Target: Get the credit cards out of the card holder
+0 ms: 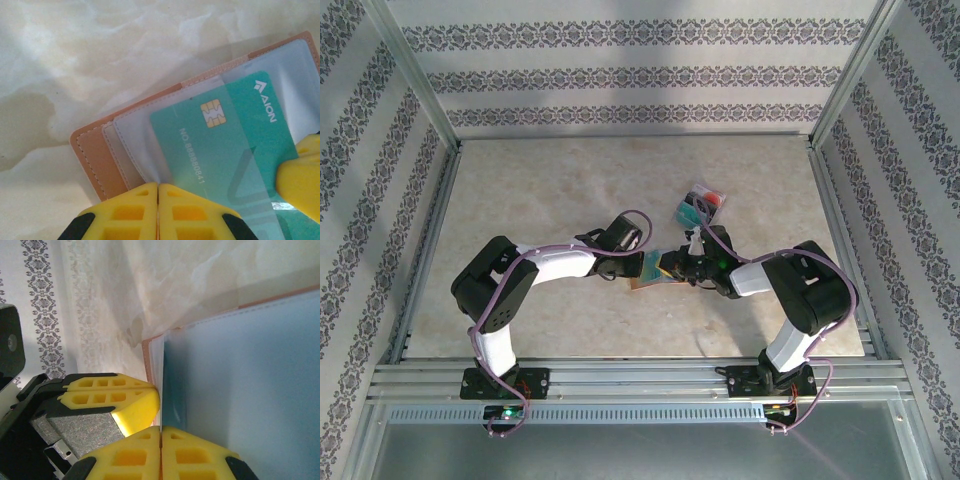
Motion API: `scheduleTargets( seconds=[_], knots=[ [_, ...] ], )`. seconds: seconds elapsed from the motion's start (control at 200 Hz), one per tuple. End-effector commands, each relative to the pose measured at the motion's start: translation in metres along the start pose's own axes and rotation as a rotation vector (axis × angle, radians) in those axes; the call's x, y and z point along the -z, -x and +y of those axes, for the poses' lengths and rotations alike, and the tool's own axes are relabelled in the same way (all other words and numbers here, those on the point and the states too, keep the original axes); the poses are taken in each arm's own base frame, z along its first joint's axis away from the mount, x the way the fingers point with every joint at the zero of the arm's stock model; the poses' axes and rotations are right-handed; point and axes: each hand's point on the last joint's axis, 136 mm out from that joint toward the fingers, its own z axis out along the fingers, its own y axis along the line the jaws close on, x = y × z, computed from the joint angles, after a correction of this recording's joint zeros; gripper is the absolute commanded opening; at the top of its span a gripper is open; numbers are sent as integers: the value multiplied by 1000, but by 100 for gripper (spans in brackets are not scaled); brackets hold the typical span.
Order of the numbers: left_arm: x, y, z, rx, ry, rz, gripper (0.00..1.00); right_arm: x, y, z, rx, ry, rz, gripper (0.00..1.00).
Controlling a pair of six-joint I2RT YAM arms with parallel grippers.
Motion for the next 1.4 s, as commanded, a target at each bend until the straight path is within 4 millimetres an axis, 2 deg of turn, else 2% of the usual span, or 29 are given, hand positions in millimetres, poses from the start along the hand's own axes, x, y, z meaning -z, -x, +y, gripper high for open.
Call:
scheduleTargets(
  seconds=[0.0,0.14,0.57,1.104,1.394],
  knots=[
    [-14,-34,24,14,76,107,9,6,3,10,44,30,-15,8],
    [-14,-34,26,17,80,108,9,7,2,9,49,27,-14,2],
    [-1,-34,45,20,134,93,9,23,0,-2,109,-113,-26,1],
    [12,-26,65,6,198,69,10,48,4,16,208,-194,-61,1],
    [27,-12,81,-51,285,39,14,56,5,25,245,-212,-75,1]
  ],
)
